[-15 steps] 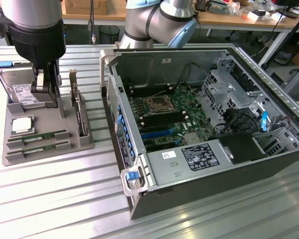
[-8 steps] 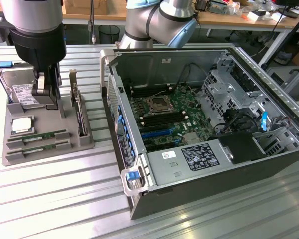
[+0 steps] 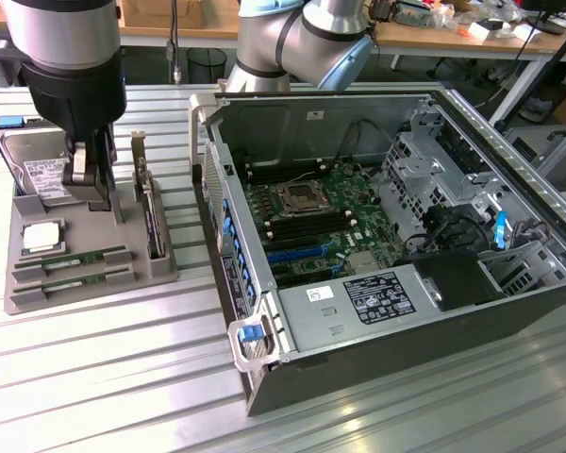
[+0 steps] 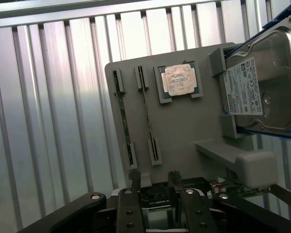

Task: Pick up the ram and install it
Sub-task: 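Pick up the ram and move it above insertion slot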

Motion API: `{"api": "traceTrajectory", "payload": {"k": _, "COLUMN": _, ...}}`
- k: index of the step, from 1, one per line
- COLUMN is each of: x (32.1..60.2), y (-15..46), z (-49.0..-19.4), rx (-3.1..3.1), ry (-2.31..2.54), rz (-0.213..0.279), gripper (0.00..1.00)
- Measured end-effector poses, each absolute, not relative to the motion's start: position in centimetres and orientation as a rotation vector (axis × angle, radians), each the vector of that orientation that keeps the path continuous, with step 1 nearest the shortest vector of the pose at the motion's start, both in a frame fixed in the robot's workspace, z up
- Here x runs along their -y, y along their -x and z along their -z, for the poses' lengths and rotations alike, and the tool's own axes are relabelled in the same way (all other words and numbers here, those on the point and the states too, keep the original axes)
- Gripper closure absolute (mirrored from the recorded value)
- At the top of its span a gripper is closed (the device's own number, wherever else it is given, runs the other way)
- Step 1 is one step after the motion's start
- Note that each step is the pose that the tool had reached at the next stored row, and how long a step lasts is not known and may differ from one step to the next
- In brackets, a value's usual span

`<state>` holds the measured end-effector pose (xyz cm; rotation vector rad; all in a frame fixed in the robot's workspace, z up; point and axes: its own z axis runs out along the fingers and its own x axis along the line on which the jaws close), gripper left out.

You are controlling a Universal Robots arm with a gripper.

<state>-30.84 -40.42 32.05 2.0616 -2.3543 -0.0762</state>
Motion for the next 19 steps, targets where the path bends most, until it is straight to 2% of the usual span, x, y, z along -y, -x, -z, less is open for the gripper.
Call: {"api": "traceTrajectory", "payload": {"k": 19, "x": 40.4, "y": 30.8, "z": -30.2, "rx": 2.354, "ry": -2.062, "rz": 0.076, "gripper": 0.64}}
